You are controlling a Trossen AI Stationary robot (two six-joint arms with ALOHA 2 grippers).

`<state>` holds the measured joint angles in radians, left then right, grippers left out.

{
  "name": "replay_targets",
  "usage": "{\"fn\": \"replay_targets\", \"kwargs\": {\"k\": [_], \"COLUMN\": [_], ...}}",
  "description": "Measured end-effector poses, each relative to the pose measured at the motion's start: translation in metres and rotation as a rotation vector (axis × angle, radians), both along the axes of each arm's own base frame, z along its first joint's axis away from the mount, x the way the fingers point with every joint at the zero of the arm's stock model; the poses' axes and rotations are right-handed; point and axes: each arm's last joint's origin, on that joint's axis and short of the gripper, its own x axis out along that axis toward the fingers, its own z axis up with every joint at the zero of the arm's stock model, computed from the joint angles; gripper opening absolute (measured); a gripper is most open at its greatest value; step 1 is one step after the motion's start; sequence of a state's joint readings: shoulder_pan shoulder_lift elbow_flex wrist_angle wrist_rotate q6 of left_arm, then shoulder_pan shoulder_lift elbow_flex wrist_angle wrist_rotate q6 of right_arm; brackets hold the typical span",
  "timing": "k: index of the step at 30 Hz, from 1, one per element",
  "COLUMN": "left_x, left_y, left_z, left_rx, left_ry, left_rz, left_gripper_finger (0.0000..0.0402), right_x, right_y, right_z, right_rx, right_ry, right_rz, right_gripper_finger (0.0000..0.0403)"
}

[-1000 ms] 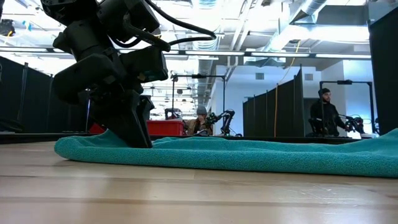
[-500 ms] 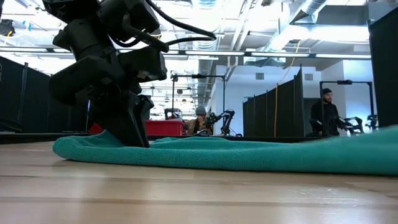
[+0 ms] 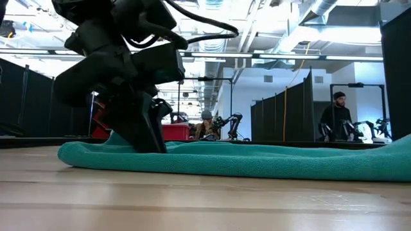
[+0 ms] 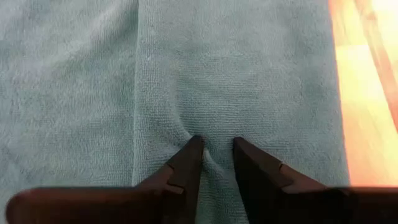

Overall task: Roll towel
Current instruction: Roll the blue towel

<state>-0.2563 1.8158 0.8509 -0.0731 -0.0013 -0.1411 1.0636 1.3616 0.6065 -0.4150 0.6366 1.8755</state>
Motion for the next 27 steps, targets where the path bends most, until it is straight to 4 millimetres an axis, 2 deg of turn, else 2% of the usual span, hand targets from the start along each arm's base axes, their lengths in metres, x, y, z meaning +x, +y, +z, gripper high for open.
{"fn": "replay_targets", "kwargs": {"k": [13,22,27], "left_x": [0.002,0.002,0.002], "left_y": [0.008,0.009,0.009], "left_z": [-0.002,-0.002,-0.002], "left_rx": [0.002,0.007,0.007], "left_ry": [0.008,0.005,0.005], "left_rz": [0.016,0.020,0.021], "left_gripper_finger": [0.0081,0.0081,0.0081], "right_x": [-0.020,-0.026,-0.027], "right_y": [0.005,-0.001,-0.006], "right_z": [0.006,0.030,0.034], "right_rx": [0.071,0.209,0.200], "right_ry": [0.003,0.006,0.009], "right_rz": [0.009,0.047,0.059], "right_gripper_finger": [0.0000,0.0000,0.0000]}}
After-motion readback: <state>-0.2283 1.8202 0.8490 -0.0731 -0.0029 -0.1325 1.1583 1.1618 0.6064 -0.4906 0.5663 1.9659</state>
